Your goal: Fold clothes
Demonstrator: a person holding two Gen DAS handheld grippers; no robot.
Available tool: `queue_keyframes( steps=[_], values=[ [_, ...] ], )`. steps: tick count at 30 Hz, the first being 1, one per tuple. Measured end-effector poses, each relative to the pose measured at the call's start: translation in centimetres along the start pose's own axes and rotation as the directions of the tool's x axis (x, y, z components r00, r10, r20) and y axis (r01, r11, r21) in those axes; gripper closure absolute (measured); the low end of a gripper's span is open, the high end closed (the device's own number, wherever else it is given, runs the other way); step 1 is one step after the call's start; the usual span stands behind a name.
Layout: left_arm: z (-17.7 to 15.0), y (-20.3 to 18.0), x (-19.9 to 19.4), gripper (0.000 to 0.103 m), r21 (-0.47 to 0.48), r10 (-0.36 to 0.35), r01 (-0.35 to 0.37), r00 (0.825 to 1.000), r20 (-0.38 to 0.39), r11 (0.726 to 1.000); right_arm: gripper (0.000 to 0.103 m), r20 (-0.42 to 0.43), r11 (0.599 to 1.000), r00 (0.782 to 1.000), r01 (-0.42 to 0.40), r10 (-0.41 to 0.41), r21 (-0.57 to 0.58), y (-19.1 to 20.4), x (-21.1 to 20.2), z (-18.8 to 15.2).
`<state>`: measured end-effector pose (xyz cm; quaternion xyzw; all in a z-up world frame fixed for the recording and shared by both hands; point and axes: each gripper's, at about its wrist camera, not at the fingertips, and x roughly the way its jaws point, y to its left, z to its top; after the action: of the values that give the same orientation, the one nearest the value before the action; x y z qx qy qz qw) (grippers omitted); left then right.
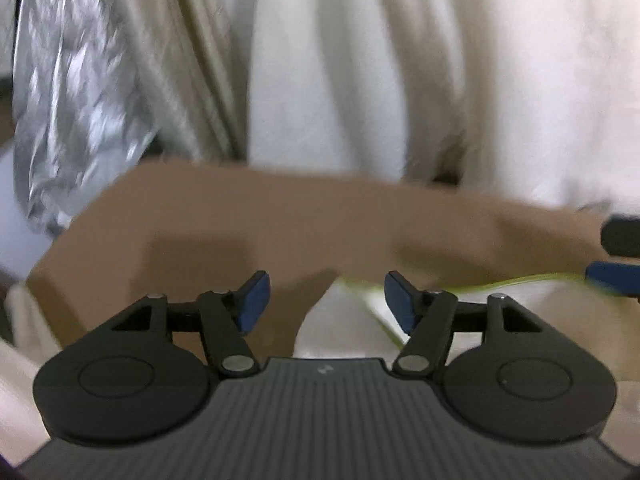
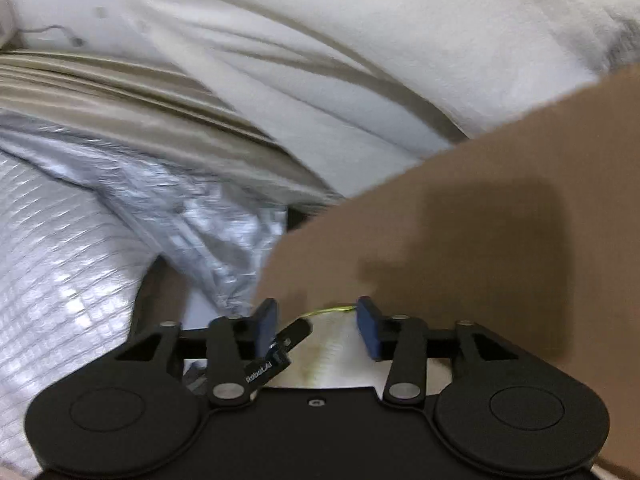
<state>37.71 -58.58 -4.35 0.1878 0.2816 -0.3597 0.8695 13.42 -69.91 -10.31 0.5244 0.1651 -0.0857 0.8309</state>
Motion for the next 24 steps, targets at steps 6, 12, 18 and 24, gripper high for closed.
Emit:
queue_keyframes(
  steps=[6,12,18,24],
  values=[
    [0.2,-1.4,-3.1,0.010,0.045,-0.264,0.262,0.964,0.038,0.964,0.052,-0.054,0.824,0.933,0.286,-0.355,-0.489,0.6,-8.3,-3.0],
    [-1.5,-6.9,1.6,0.010,0.165,-0.233,0.259,0.959,-0.159,0.952,0.052,-0.098,0.768,0.917,0.262,-0.387,-0.584,-2.2,-14.1,-6.0],
    [-3.0,-8.1,2.1,0.099,0.208,-0.193,0.219,0.971,-0.138,0.953,0.052,-0.122,0.683,0.921,0.181,-0.370,-0.708,-2.2,-12.8,-8.1],
    [-0.4,-8.0,0.7,0.103,0.144,-0.136,0.140,0.990,-0.036,0.980,0.101,-0.042,0.623,0.934,0.203,-0.355,-0.755,-2.2,-11.7,-8.6]
  ],
)
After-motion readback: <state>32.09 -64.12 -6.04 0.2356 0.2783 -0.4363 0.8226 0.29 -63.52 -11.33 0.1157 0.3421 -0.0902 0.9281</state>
